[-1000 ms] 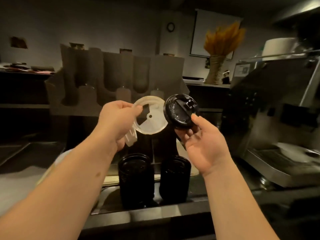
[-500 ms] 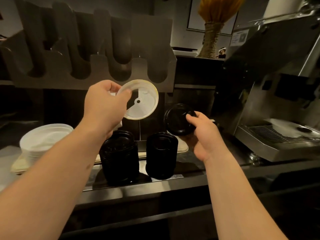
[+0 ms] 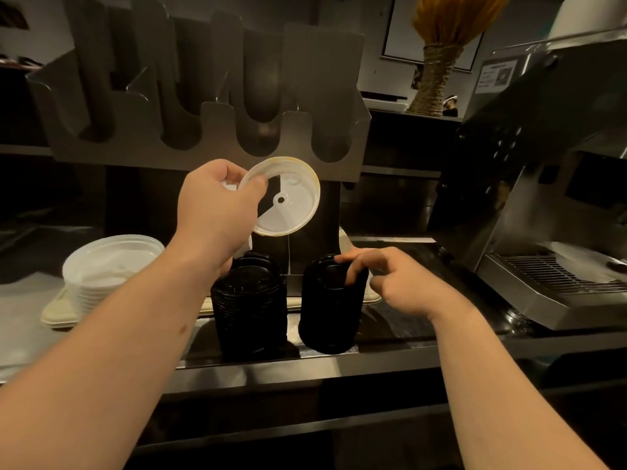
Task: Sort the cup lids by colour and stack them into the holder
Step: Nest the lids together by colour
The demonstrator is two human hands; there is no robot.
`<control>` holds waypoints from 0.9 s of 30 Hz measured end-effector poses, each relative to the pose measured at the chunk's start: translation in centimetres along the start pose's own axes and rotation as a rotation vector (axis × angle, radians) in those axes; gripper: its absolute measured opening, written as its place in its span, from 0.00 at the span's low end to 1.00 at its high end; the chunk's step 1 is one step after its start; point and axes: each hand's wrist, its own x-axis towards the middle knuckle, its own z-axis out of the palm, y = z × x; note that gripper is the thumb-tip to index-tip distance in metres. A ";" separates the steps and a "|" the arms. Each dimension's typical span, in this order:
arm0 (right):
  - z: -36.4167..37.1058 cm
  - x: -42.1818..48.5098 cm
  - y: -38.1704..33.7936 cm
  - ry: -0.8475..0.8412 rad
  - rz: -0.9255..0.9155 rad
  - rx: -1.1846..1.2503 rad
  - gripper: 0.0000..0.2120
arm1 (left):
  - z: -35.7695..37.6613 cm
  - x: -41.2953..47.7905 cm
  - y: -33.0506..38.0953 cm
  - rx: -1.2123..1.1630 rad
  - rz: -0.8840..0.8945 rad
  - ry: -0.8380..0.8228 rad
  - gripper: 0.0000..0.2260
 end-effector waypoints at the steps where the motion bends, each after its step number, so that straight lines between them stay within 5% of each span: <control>1: 0.1 0.1 0.1 0.011 0.000 0.006 0.27 | 0.0 0.0 -0.1 -0.001 -0.002 -0.003 0.06; 8: 2.2 0.7 -2.3 0.225 -0.093 0.008 0.11 | -0.5 0.0 -0.3 -0.013 -0.002 0.012 0.04; 13: 4.5 1.6 -3.6 -0.019 0.017 -0.501 0.30 | -1.3 -0.1 -0.3 -0.009 -0.005 0.028 0.05; 19: 6.0 1.0 -4.4 -0.038 0.066 -0.796 0.36 | -2.2 -0.4 -0.7 0.007 -0.020 0.041 0.04; 24: 4.4 -0.1 -5.4 -0.048 0.105 -0.564 0.38 | -3.0 -0.6 -0.4 0.003 -0.026 0.037 0.05; 27: 3.8 -1.3 -7.7 0.172 -0.026 -0.218 0.30 | -3.7 -0.5 -0.4 0.004 -0.020 0.038 0.05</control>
